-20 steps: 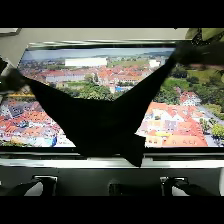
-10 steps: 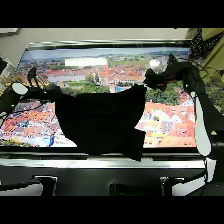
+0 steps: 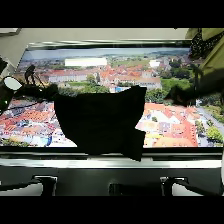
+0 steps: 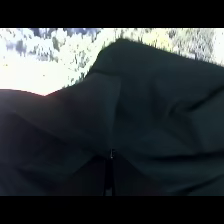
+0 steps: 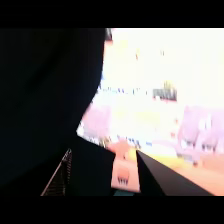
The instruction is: Fold the clothes and pants, and hang the long-sleeved shirts on hangers.
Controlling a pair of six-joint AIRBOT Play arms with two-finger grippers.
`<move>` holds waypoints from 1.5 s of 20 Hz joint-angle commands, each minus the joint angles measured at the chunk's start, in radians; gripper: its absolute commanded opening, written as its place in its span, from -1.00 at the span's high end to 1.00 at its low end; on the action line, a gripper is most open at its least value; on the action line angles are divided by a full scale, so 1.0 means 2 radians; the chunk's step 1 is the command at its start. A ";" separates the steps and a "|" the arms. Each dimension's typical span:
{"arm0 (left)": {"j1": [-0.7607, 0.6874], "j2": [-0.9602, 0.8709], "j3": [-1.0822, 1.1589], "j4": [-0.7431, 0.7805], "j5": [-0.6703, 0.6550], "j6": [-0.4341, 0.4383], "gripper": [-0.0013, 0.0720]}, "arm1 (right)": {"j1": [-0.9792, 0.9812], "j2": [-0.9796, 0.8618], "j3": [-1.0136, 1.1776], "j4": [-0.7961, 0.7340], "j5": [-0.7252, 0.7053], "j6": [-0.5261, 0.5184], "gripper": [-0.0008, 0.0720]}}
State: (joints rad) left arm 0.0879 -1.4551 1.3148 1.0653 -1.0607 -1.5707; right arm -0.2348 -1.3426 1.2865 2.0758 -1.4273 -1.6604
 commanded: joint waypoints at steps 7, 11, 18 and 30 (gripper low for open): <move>0.000 0.001 0.002 -0.001 -0.039 0.000 0.92 | 0.097 0.125 -0.370 0.081 0.151 -0.013 -0.35; 0.000 0.001 0.002 -0.002 -0.038 0.000 0.92 | 0.161 0.123 -0.386 0.070 0.199 0.003 -0.36; 0.000 0.001 0.002 -0.002 -0.037 0.000 0.92 | 0.173 0.123 -0.386 0.066 0.242 0.036 -0.36; 0.000 0.001 0.002 -0.002 -0.038 0.000 0.92 | 0.171 0.127 -0.348 0.021 0.181 0.056 -0.76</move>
State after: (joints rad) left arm 0.0883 -1.4532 1.3182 1.0618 -1.1374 -1.5707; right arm 0.1070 -1.0546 0.5827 2.1326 -1.0512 -1.5536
